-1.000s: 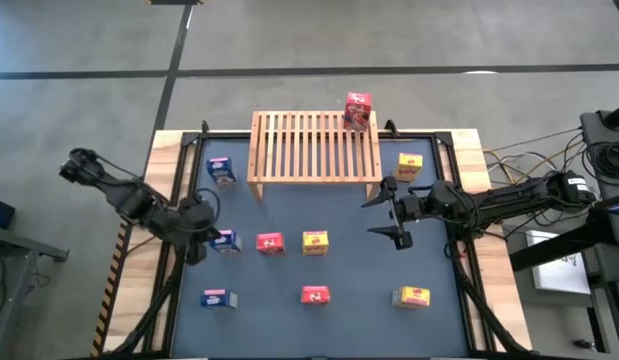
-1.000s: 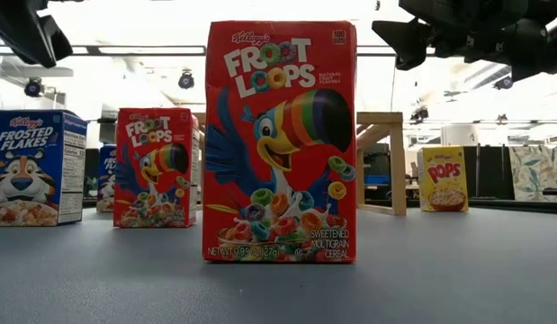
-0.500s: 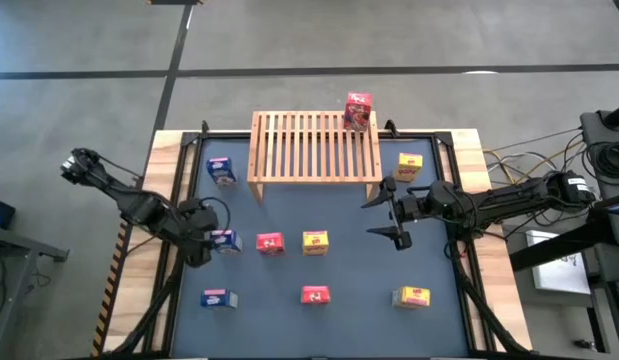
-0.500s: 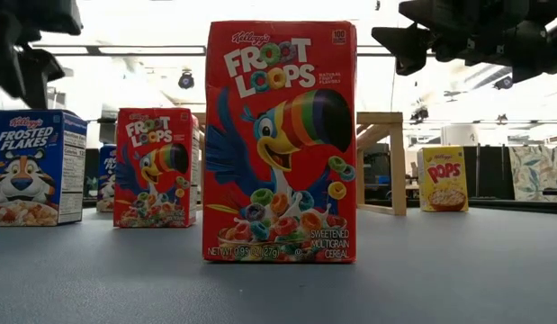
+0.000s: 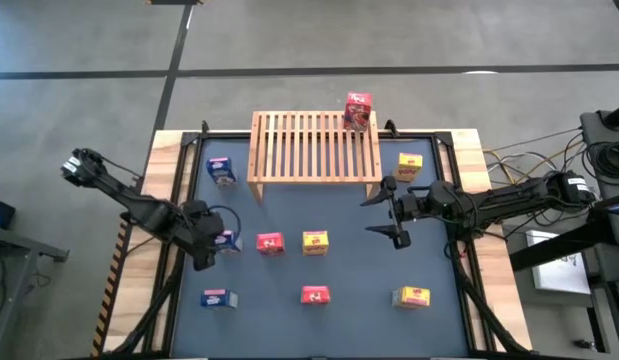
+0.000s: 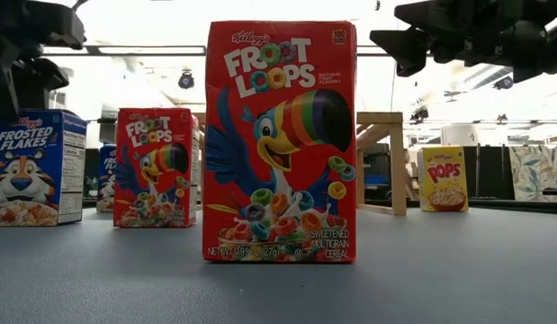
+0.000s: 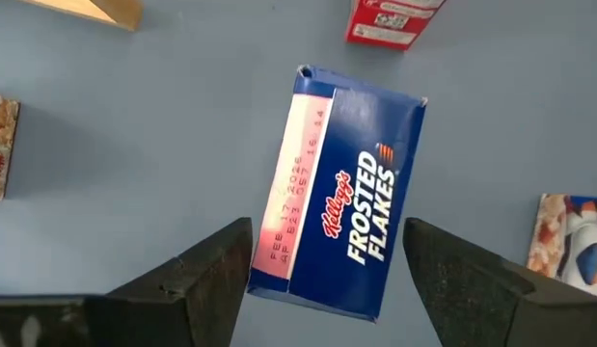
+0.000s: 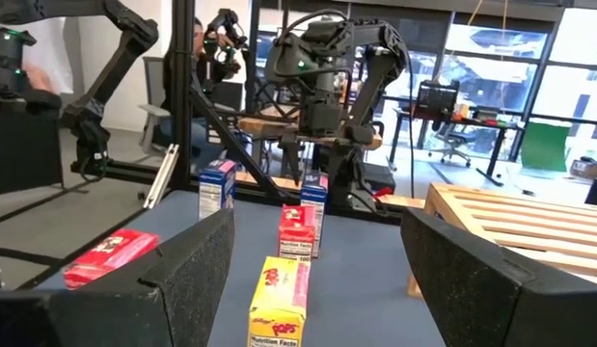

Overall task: Stack cereal on shelf
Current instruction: Put the middle blue cereal box on the shelf

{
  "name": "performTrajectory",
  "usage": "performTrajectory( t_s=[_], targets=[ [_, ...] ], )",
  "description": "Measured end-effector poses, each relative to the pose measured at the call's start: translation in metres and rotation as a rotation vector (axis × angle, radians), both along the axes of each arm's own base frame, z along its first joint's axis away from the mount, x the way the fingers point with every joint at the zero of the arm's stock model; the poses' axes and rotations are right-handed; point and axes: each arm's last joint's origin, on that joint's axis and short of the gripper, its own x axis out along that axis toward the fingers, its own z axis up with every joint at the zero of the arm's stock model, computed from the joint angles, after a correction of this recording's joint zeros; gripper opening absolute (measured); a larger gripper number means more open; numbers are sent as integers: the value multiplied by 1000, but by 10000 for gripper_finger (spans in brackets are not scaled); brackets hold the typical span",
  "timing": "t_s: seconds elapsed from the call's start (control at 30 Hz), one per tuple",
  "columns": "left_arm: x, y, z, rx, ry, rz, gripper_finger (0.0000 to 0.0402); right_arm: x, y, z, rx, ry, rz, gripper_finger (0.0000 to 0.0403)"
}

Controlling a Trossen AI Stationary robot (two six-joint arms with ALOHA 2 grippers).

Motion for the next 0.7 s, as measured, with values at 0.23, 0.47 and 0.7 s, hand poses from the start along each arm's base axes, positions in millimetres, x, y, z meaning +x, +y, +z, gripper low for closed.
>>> performTrajectory(
  t_s=[0.23, 0.47, 0.7],
  targets=[
    [0, 1, -17, -28, -67, 4, 228, 1, -1, -3, 2, 28, -30, 286],
    [-4, 3, -23, -66, -126, 6, 192, 1, -1, -3, -2, 28, -43, 286],
    [-5, 5, -8, -27, -181, -27, 139, 1, -1, -3, -6, 28, -44, 286]
  ],
)
